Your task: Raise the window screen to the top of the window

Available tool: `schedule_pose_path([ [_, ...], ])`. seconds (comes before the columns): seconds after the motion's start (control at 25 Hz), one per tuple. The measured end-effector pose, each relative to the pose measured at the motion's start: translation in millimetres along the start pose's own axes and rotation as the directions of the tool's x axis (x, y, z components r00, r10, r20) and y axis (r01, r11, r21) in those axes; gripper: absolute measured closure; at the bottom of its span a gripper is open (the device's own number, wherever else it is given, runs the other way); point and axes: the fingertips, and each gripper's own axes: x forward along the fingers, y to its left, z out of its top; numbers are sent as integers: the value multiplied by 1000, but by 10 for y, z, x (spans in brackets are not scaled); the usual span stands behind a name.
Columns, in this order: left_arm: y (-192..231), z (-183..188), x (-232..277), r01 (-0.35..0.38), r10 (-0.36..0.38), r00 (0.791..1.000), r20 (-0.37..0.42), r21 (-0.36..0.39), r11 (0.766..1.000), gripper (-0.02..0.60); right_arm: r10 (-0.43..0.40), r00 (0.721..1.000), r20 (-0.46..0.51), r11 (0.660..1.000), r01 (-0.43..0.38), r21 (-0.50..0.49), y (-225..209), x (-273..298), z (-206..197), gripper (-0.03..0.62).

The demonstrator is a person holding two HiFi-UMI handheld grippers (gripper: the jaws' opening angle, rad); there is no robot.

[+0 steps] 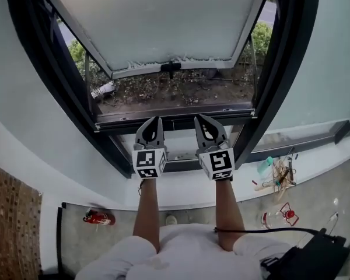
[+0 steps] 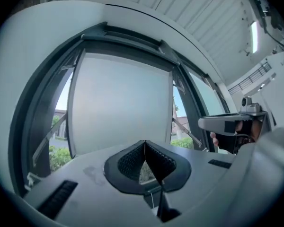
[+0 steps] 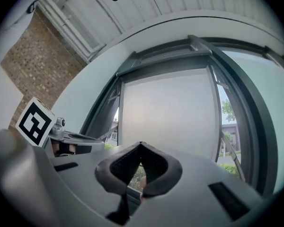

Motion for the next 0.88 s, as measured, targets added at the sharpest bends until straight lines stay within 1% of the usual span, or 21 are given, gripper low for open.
schedule_pose_path([
  [0.08, 17, 85, 175, 64, -65, 998, 22, 57, 996, 578, -26, 1000, 14, 1000, 26, -13, -8, 171, 14, 597],
  [0.12, 33, 103, 243, 93, -95, 995, 21, 76, 993, 578, -34, 999, 14, 999, 34, -14, 8, 253, -1, 597],
  [0.28, 120, 29, 401, 188, -188, 982, -10, 123, 975, 578, -46, 999, 12, 998, 46, 37, 126, 531, -116, 597],
  [0.36, 135, -52, 426, 225, -224, 974, -23, 123, 967, 578, -32, 999, 11, 997, 31, 75, 218, 609, -188, 597],
  [0.44, 172, -145, 455, 235, -234, 972, -23, 93, 968, 578, 9, 1000, -7, 991, -8, 133, 344, 644, -309, 597],
  [0.48, 179, -202, 491, 238, -236, 971, -26, 81, 968, 578, 32, 999, -20, 983, -28, 180, 392, 644, -390, 597],
  [0.56, 99, -347, 562, 261, -257, 965, -61, 87, 961, 578, 54, 997, -55, 956, -35, 290, 436, 568, -588, 597],
  [0.6, 43, -416, 588, 280, -272, 958, -87, 95, 955, 578, 51, 995, -82, 946, -22, 323, 447, 514, -695, 597],
  [0.72, 20, -538, 642, 335, -318, 936, -153, 110, 936, 578, 31, 985, -170, 948, 24, 317, 519, 486, -1020, 597],
  [0.88, 115, -714, 609, 365, -319, 918, -237, 184, 913, 578, 67, 967, -244, 942, 19, 336, 614, 573, -1448, 597],
])
